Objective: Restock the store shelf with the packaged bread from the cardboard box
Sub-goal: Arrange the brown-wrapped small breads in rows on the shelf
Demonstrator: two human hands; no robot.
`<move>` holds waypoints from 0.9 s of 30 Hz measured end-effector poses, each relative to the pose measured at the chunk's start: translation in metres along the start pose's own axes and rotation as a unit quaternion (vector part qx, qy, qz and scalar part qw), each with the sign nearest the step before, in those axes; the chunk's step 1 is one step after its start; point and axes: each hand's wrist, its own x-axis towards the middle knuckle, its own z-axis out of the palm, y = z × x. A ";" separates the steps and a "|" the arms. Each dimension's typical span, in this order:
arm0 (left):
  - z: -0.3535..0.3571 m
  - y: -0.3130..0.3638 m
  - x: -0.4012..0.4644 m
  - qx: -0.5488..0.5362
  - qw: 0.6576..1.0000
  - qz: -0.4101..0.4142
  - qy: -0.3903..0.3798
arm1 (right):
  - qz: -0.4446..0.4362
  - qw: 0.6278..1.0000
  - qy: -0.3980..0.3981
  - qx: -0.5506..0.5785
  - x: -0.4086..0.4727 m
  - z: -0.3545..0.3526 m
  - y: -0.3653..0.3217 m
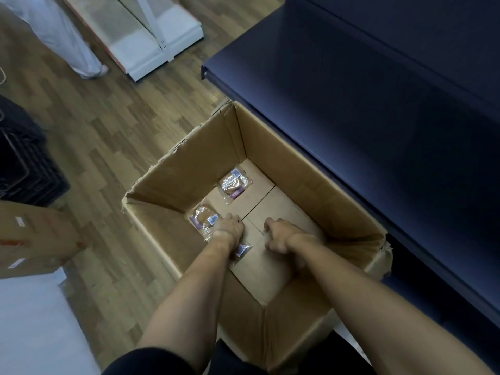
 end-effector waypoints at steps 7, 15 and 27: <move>-0.014 -0.002 -0.002 0.023 0.998 0.056 0.026 | 0.005 1.000 -0.008 -0.010 -0.004 -0.001 -0.003; -0.023 -0.015 -0.010 -0.150 0.973 0.110 0.137 | 0.081 0.993 0.065 -0.064 -0.012 -0.014 0.008; 0.000 0.029 0.007 -0.208 0.966 -0.008 0.151 | 0.099 0.989 0.061 -0.093 -0.017 -0.023 0.021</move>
